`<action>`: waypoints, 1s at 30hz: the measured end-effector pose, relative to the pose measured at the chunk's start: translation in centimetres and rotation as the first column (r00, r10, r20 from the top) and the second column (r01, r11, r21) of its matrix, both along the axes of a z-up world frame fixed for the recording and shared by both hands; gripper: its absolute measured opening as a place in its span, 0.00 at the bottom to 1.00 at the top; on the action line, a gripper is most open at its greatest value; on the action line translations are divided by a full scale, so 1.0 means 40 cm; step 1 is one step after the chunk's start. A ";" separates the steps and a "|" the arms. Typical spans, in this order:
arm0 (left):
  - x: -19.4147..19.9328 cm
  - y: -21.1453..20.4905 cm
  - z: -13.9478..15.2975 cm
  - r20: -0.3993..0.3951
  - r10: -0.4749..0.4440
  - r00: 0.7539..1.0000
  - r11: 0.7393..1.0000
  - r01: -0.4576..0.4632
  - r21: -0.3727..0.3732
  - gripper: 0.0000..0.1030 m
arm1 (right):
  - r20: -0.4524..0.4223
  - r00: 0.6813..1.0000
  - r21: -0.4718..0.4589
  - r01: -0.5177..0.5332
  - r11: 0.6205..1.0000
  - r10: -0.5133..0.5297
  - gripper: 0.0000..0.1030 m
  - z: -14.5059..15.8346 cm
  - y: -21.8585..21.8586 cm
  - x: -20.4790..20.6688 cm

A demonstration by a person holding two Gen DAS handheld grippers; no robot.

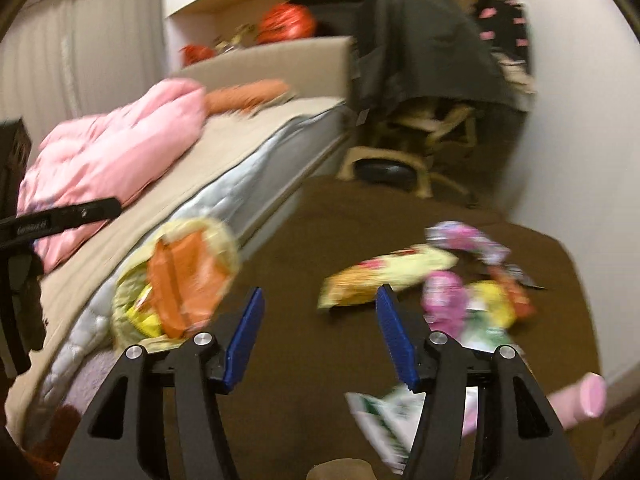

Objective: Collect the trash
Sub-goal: 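Move both tools back over the table toward the remaining wrappers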

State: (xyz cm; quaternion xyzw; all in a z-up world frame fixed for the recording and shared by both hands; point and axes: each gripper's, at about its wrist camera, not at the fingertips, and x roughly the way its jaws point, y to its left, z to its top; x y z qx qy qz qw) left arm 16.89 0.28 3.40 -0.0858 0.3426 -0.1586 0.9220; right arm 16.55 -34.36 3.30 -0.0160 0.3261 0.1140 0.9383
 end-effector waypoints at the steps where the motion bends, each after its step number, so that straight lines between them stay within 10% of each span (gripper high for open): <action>1: 0.001 -0.024 0.007 0.011 -0.017 1.000 1.000 0.017 0.000 0.50 | 0.015 0.999 0.006 0.034 0.999 -0.034 0.53 0.011 -0.032 -0.008; 20: 0.140 -0.455 -0.128 -0.024 -0.390 0.920 0.920 0.391 0.013 0.64 | 0.027 0.961 -0.106 0.275 0.956 -0.274 0.65 -0.010 -0.368 -0.048; 30: 0.241 -0.455 -0.186 -0.067 -0.313 0.947 0.949 0.316 0.027 0.64 | -0.043 0.998 -0.093 0.042 0.995 -0.047 0.65 -0.017 -0.307 0.195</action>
